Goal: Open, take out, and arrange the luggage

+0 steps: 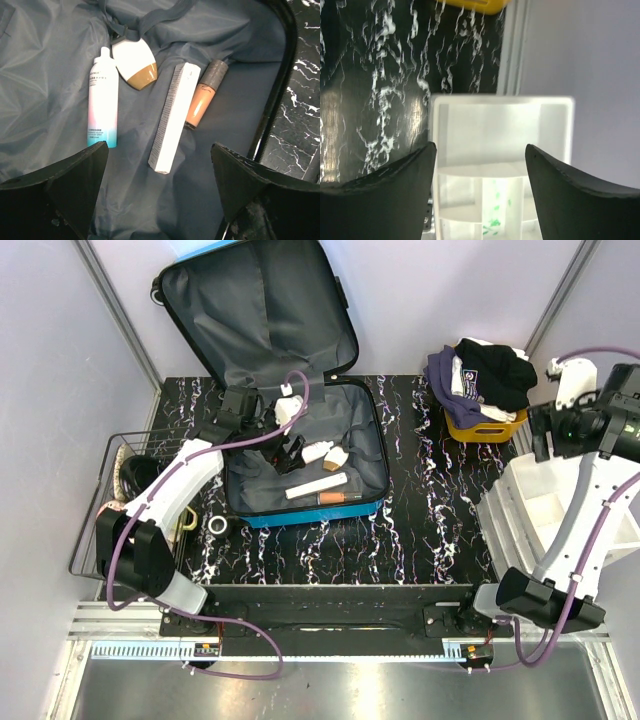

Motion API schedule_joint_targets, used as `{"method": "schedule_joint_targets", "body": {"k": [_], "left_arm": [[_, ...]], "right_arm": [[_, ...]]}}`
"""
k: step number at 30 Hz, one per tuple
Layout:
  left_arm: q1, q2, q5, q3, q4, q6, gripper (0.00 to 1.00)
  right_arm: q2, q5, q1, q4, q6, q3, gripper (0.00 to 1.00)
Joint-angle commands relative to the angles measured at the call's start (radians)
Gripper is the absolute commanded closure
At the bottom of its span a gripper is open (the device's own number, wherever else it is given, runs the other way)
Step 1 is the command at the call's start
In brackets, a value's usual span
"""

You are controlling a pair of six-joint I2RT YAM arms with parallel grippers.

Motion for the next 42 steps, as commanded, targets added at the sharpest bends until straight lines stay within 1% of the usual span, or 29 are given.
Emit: {"method": "schedule_joint_targets", "body": {"k": [1,2,4,7,9,13,15,18,20,22,23,25,26,29,30,32,34,35,37,38,39,40,41,42], "left_arm": [[-0.015,-0.068,0.076,-0.018,0.077,-0.029,0.11],[-0.019,-0.072,0.077,-0.018,0.077,-0.029,0.11],[-0.023,-0.075,0.076,-0.018,0.08,-0.035,0.11],[-0.023,-0.088,0.07,-0.027,0.081,-0.041,0.11],[-0.022,-0.101,0.068,-0.036,0.083,-0.041,0.11],[-0.022,-0.123,0.057,-0.062,0.084,-0.041,0.11],[-0.022,-0.135,0.056,-0.068,0.083,-0.036,0.11],[-0.023,-0.141,0.047,-0.075,0.081,-0.03,0.11],[-0.022,-0.141,0.045,-0.07,0.069,-0.023,0.11],[-0.023,-0.138,0.042,-0.064,0.066,-0.018,0.11],[-0.022,-0.137,0.042,-0.064,0.066,-0.018,0.11],[-0.022,-0.131,0.039,-0.061,0.064,-0.019,0.11],[-0.022,-0.129,0.04,-0.059,0.066,-0.019,0.11],[-0.022,-0.115,0.039,-0.052,0.066,-0.024,0.11],[-0.022,-0.112,0.039,-0.048,0.064,-0.033,0.11],[-0.025,-0.108,0.059,-0.038,0.066,-0.047,0.11],[-0.031,-0.112,0.076,-0.05,0.098,-0.07,0.11],[-0.041,-0.112,0.08,-0.053,0.112,-0.079,0.09],[-0.057,-0.108,0.095,-0.068,0.168,-0.139,0.07],[-0.072,-0.1,0.108,-0.071,0.187,-0.174,0.05],[-0.081,-0.08,0.115,-0.082,0.246,-0.269,0.01],[-0.107,-0.069,0.109,-0.085,0.277,-0.329,0.01],[-0.121,-0.056,0.109,-0.088,0.313,-0.39,0.01],[-0.137,-0.043,0.111,-0.096,0.38,-0.508,0.01]], "right_arm": [[-0.018,0.038,-0.032,-0.275,-0.075,-0.167,0.23],[-0.018,0.039,-0.041,-0.257,-0.072,-0.208,0.27],[-0.014,0.042,-0.045,-0.193,-0.072,-0.247,0.28],[-0.015,0.042,-0.047,-0.099,-0.08,-0.36,0.32],[-0.014,0.032,-0.048,-0.033,-0.083,-0.407,0.32],[-0.027,-0.072,-0.05,0.086,-0.063,-0.514,0.33],[-0.038,-0.1,-0.05,0.161,-0.045,-0.545,0.33],[-0.047,-0.148,-0.05,0.217,-0.035,-0.568,0.34],[-0.05,-0.171,-0.05,0.214,-0.037,-0.553,0.33],[-0.049,-0.181,-0.05,0.202,-0.045,-0.536,0.35],[-0.049,-0.188,-0.05,0.2,-0.058,-0.534,0.42],[-0.041,-0.227,-0.05,0.2,-0.069,-0.539,0.5],[-0.035,-0.243,-0.049,0.2,-0.084,-0.542,0.57],[-0.014,-0.304,-0.049,0.209,-0.075,-0.531,0.74],[-0.006,-0.322,-0.05,0.209,-0.063,-0.52,0.86],[0.015,-0.382,-0.05,0.228,-0.002,-0.476,0.99],[0.025,-0.433,-0.05,0.268,0.07,-0.447,1.0],[0.028,-0.448,-0.05,0.313,0.137,-0.442,1.0],[0.037,-0.485,-0.048,0.364,0.21,-0.437,1.0],[0.041,-0.488,-0.047,0.402,0.274,-0.436,1.0],[0.045,-0.481,-0.038,0.43,0.32,-0.437,1.0],[0.049,-0.464,-0.036,0.459,0.371,-0.447,1.0],[0.049,-0.458,-0.035,0.507,0.461,-0.453,1.0],[0.045,-0.453,-0.035,0.536,0.506,-0.462,1.0]]}}
